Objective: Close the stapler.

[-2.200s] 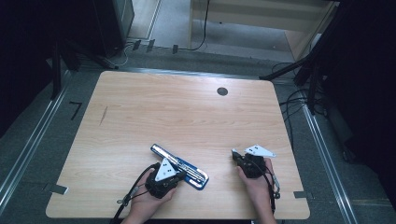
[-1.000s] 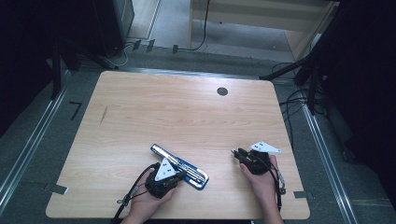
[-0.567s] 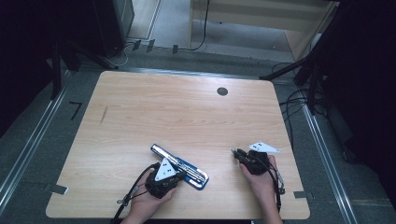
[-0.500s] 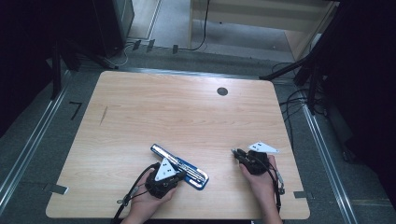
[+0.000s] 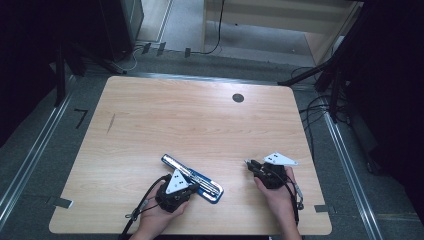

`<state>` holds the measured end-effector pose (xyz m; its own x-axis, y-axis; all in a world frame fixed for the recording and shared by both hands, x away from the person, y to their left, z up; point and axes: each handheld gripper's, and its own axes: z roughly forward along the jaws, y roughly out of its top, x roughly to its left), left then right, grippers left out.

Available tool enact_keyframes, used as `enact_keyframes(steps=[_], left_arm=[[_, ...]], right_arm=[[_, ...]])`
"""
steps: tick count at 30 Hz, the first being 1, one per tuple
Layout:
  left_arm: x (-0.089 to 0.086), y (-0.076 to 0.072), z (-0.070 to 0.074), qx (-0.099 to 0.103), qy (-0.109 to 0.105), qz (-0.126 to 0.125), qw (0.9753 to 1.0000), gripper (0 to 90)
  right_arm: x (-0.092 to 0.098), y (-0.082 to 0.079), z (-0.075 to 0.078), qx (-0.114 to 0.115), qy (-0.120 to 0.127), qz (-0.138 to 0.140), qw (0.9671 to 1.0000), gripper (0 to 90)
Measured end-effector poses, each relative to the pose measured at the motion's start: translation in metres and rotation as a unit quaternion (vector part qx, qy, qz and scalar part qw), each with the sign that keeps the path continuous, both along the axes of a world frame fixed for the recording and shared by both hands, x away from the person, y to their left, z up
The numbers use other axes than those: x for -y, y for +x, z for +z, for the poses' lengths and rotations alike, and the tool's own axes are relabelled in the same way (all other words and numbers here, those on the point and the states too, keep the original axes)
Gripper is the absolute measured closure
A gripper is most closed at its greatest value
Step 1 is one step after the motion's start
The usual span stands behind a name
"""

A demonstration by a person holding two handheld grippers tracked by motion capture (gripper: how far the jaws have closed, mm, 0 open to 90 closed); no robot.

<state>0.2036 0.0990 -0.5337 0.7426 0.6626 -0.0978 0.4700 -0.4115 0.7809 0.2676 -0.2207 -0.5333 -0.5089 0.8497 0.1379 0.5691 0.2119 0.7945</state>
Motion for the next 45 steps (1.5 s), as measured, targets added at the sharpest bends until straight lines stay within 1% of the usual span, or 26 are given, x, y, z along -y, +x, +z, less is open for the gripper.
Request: enact_keyframes(steps=[4,8,13,20,23,29,39,45], left_arm=[[0.000,0.000,0.000,-0.002,0.000,0.000,1.0000,90.0],[0.000,0.000,0.000,-0.002,0.000,0.000,1.0000,90.0],[0.000,0.000,0.000,-0.001,0.000,0.000,1.0000,90.0],[0.000,0.000,0.000,-0.001,0.000,0.000,1.0000,90.0],[0.000,0.000,0.000,-0.001,0.000,0.000,1.0000,90.0],[0.000,0.000,0.000,-0.001,0.000,-0.001,1.0000,90.0],[0.000,0.000,0.000,-0.002,-0.002,0.000,1.0000,90.0],[0.000,0.000,0.000,-0.001,0.000,-0.001,1.0000,90.0]], right_arm=[[-0.006,-0.005,0.007,0.010,0.002,0.011,0.9999,80.1],[-0.013,-0.011,0.012,0.014,0.003,0.022,0.9996,80.1],[-0.021,-0.017,0.017,0.015,0.011,0.036,0.9992,80.1],[-0.033,-0.024,0.023,0.020,0.009,0.057,0.9982,80.1],[-0.036,-0.028,0.025,0.023,0.010,0.061,0.9978,80.1],[-0.046,-0.034,0.027,0.022,0.011,0.077,0.9967,80.1],[-0.060,-0.040,0.031,0.025,0.007,0.100,0.9946,80.1],[-0.067,-0.045,0.032,0.025,0.003,0.114,0.9932,80.1]])
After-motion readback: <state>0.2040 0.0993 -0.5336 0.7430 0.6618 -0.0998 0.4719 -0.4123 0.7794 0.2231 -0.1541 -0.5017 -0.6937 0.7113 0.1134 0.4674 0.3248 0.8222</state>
